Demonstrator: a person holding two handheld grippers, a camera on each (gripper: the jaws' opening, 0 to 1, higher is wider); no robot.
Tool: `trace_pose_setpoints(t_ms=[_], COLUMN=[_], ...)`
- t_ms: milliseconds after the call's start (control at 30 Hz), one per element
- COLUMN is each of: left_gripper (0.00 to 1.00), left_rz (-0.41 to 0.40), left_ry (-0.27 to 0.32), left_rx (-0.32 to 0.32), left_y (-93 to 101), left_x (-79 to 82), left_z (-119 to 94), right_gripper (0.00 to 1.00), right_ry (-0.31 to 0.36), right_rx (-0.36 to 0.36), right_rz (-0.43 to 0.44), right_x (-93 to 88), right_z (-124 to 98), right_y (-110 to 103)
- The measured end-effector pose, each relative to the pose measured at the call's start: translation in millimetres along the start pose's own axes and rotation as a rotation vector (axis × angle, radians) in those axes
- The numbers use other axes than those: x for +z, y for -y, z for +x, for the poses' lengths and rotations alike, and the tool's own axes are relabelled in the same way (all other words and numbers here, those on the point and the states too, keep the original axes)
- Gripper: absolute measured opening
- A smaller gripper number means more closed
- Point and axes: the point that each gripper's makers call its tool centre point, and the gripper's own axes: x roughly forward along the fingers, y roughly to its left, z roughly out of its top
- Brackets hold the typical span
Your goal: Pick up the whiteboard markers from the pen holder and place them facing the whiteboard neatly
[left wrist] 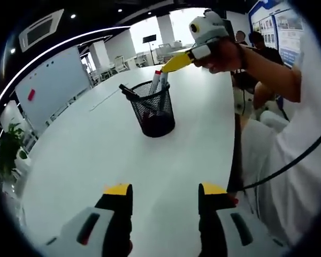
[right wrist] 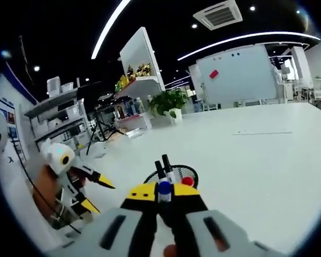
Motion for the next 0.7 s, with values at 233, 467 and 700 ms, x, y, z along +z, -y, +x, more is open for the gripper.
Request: trace_pose_setpoints(t_ms=[233,467,700], left_gripper=[0.51,0.51,0.51], left_rz=[-0.007,-0.012,-0.012], left_ry=[0.028,0.023,0.04], left_rx=[-0.006,-0.004,-0.024], left_y=[2.0,1.7,5.1], left_x=[5.4,2.1,6.6], left_z=[-3,-2,-2], right_gripper=[0.08,0.08,0.08], right_ry=[0.03,0.078,0.092], right_rx=[-0.004,0.01,-0.004], right_rz=[0.036,0.028,0.001], right_x=[9.3,19.5,24.2], right_z=[-7,-9,-14], right_y=[4,0,-1])
